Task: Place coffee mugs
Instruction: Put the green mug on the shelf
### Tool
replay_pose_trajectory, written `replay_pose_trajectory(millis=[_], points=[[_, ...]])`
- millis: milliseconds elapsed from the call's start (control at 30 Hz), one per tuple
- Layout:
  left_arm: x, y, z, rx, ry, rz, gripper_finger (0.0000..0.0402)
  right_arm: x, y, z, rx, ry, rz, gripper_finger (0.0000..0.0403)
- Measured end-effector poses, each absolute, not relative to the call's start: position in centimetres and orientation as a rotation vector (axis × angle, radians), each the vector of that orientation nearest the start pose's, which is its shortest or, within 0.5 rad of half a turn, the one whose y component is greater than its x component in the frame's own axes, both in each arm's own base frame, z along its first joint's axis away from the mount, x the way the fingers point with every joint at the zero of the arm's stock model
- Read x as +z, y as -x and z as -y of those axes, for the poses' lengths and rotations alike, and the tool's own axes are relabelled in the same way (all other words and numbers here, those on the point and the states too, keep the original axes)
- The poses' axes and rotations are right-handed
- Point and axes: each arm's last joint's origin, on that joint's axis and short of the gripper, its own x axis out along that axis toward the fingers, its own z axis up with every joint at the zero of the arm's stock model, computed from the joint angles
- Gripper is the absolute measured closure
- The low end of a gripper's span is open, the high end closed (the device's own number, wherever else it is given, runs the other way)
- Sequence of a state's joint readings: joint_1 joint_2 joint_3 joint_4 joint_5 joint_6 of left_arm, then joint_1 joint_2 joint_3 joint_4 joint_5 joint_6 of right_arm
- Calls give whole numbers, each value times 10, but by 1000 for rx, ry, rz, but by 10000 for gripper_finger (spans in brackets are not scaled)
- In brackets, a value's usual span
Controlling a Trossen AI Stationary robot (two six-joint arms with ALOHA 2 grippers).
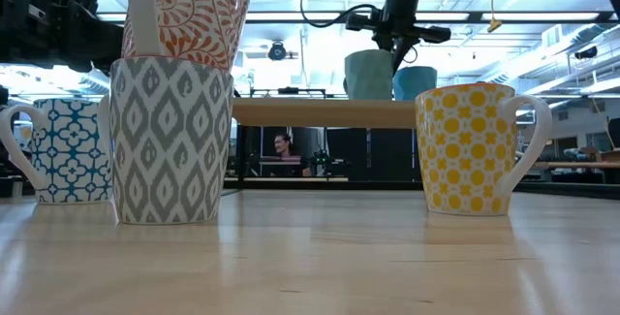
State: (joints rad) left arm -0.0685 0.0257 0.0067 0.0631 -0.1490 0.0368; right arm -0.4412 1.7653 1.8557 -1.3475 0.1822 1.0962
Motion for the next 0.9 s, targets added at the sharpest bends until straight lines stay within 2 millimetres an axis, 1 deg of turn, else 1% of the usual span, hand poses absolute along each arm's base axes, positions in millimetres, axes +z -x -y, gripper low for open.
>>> replay_pose_trajectory(millis=[400,533,767,900], points=[[170,-99,2,81,-32,43,253,353,-304,151,-1170,-1095,-855,346],[170,-99,2,81,-32,42,253,353,-304,152,-1171,-1097,-851,330],[170,-99,2,81,-32,42,253,353,-304,151,-1171,-1096,-853,291],[170,-99,2,81,-32,42,253,353,-304,151,-1173,-1095,-853,278]])
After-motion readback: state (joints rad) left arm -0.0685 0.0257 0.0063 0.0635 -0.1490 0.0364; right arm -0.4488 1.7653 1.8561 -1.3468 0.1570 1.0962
